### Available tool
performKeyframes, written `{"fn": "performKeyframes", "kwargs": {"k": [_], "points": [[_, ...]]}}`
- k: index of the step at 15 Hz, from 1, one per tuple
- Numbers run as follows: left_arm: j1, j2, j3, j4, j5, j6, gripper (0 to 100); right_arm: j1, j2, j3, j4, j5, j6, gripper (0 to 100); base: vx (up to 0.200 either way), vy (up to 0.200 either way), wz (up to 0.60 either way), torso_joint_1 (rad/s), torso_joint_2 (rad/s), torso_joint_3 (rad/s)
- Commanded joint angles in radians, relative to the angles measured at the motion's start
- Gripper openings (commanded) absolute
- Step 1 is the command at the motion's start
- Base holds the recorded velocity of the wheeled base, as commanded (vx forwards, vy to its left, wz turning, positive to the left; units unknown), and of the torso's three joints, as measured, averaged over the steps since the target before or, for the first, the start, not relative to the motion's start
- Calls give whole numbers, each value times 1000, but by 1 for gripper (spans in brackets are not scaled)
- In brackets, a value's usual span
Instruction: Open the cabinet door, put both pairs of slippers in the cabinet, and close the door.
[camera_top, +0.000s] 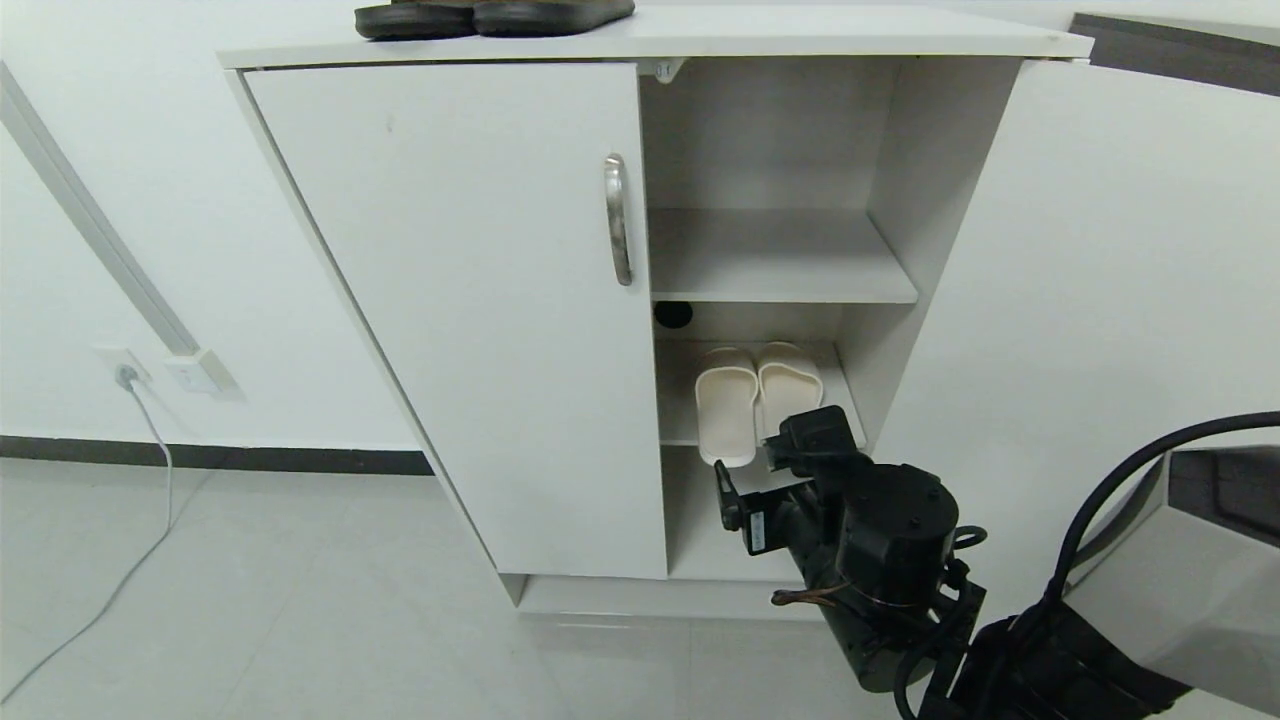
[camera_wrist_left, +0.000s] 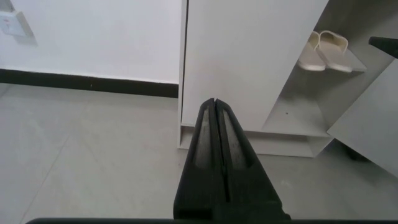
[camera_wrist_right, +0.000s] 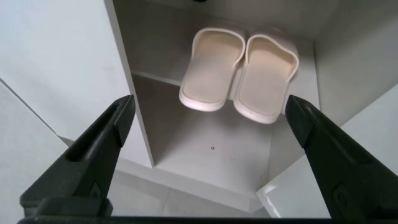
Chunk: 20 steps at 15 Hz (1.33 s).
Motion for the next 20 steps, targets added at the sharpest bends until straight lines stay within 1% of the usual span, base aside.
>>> {"fn": "performKeyframes", "kwargs": {"k": [1, 8, 20], "points": [[0, 2, 0, -1, 1, 0, 0, 0, 2, -1, 0, -1, -1, 100, 0, 0, 0, 0, 0, 0], [0, 2, 0, -1, 1, 0, 0, -1, 13, -1, -2, -1, -4, 100, 0, 0, 0, 0, 0, 0], [0, 0, 0, -1, 0, -1, 0, -1, 16, 4, -2, -4, -4, 100, 0, 200, 0, 4, 2, 4]]}}
